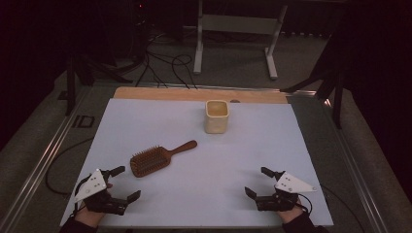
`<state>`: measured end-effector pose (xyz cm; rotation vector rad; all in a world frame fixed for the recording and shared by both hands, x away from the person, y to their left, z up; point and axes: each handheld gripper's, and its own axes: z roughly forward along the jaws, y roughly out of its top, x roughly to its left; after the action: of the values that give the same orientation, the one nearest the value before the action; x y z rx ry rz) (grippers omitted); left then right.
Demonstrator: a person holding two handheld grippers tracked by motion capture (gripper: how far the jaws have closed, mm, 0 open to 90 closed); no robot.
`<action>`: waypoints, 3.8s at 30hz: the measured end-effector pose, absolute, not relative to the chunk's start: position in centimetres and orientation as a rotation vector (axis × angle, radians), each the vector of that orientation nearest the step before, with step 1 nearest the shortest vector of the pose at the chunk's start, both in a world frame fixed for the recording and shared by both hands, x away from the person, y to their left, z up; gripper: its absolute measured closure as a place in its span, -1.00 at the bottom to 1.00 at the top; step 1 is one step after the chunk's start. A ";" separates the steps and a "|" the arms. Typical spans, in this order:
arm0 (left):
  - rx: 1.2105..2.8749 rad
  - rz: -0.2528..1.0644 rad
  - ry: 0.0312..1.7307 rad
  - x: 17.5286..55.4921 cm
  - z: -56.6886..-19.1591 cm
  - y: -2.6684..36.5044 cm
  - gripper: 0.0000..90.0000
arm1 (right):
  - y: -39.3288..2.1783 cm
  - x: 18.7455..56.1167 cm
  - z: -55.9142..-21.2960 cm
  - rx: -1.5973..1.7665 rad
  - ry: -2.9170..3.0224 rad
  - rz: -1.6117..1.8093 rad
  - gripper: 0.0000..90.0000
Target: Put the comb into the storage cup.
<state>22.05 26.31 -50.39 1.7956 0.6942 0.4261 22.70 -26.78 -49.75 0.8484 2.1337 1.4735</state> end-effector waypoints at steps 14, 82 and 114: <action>1.793 0.433 0.694 22.4 -50.3 26.2 -1.00 | -26.9 22.9 -49.9 0.854 2.127 1.479 -0.81; 1.875 0.340 0.548 27.6 -40.9 20.8 -1.00 | -26.9 22.2 -49.0 0.837 2.072 1.518 -0.81; 1.991 0.261 0.639 33.2 -40.9 14.6 -0.99 | -26.9 22.2 -49.0 0.842 2.075 1.533 -0.81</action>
<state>33.24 14.65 -40.89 1.9912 0.6394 0.2611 22.25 -26.92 -49.04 0.8416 2.0748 1.5328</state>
